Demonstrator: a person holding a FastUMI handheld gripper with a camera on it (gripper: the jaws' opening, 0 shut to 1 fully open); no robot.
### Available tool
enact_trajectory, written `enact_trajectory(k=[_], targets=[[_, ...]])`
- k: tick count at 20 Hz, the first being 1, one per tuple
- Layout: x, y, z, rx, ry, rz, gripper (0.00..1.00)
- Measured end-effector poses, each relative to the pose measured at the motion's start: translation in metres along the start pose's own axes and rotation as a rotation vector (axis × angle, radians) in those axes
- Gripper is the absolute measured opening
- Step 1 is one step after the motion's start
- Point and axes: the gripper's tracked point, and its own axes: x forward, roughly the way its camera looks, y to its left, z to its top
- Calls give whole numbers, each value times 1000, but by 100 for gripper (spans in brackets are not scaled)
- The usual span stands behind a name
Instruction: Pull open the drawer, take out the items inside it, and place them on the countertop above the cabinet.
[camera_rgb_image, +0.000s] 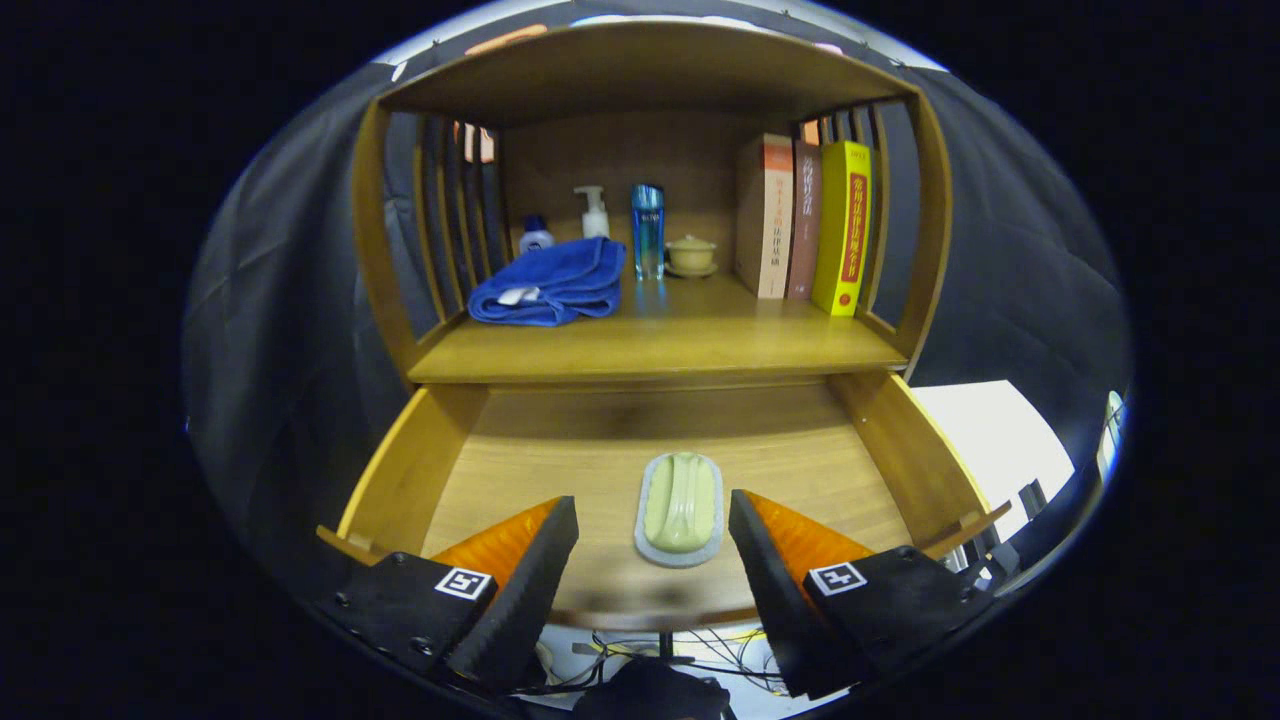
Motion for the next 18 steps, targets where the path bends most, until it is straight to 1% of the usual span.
enact_trajectory(k=[1,3,6,7,10,13,14,16,17,18], targets=[[14,1,-6,-11,43,5,99],[40,-3,-21,-23,130,-18,99],[68,-9,-33,19,216,-52,98],[74,-13,-37,30,240,-64,96],[88,-17,-55,48,322,-83,81],[95,-27,-68,62,373,-104,69],[99,-27,-71,63,387,-105,57],[101,-28,-80,73,418,-102,49],[102,-27,-79,73,410,-95,45],[101,-24,-78,61,406,-77,29]])
